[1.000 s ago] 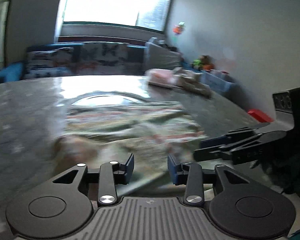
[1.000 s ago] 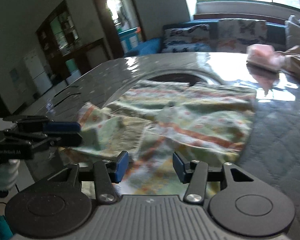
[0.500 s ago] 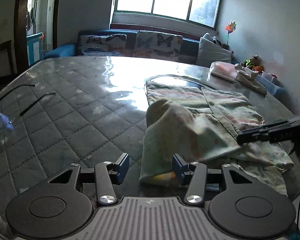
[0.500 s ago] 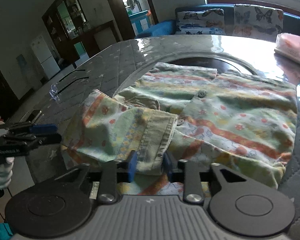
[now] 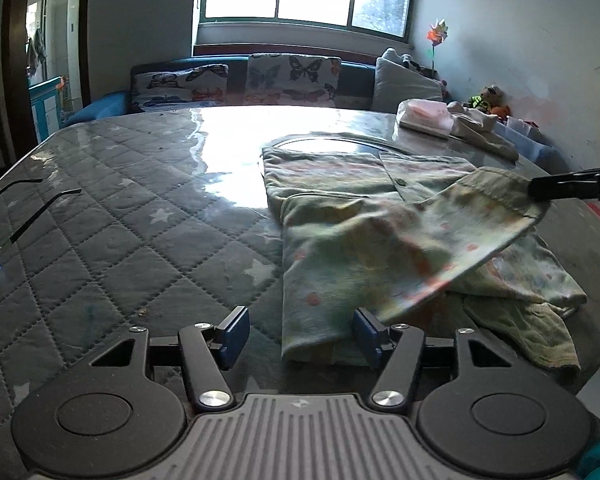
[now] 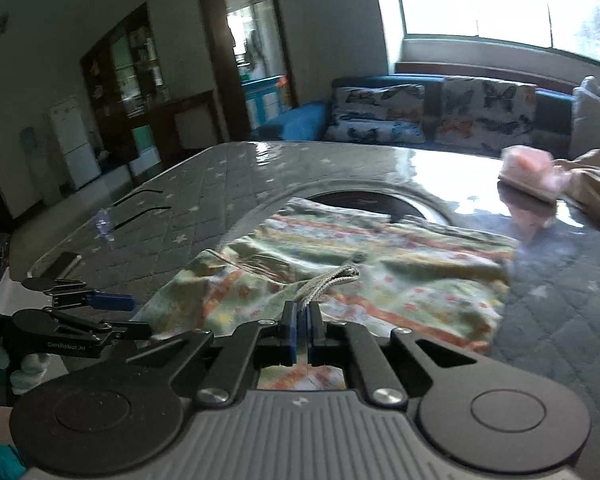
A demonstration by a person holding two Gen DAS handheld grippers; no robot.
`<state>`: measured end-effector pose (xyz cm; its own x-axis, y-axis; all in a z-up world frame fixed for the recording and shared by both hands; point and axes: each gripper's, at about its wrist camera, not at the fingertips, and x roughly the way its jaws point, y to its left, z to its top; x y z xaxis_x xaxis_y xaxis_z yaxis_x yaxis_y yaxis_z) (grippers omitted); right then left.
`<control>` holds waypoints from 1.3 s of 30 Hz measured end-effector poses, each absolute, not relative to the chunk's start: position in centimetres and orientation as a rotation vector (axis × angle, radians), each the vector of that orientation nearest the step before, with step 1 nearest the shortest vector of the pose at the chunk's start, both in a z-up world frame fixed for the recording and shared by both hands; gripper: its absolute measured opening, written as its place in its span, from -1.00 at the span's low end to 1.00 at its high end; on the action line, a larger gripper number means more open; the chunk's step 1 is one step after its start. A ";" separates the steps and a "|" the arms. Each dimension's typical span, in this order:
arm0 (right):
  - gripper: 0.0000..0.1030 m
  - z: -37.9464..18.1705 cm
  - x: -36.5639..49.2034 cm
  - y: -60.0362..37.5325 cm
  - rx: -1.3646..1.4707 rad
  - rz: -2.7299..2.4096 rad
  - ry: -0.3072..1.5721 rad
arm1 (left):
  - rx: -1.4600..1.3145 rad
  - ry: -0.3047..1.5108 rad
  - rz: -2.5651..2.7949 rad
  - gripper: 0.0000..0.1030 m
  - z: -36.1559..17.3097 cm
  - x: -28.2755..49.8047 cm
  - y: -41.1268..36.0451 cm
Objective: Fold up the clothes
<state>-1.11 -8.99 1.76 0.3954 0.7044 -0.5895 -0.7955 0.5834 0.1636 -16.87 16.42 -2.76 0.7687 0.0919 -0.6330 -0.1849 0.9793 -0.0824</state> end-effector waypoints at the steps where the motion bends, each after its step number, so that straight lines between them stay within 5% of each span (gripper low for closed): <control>1: -0.93 1.4 -1.1 -9.1 -0.162 0.951 0.681 | -0.142 0.681 0.149 0.18 -2.7 -16.8 16.5; 14: -0.75 -0.4 0.1 -8.1 -0.224 0.948 0.690 | -0.132 0.600 0.103 0.17 1.1 -14.2 17.0; 39: -0.51 -3.7 0.9 -5.1 -0.294 1.017 0.745 | -0.161 0.691 0.007 0.04 -2.0 -5.7 17.3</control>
<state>0.86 -5.14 -3.71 0.3107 0.6607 -0.6833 -0.8508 0.5139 0.1100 -5.67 17.29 -2.03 0.7710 -0.0467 -0.6351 -0.0599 0.9876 -0.1453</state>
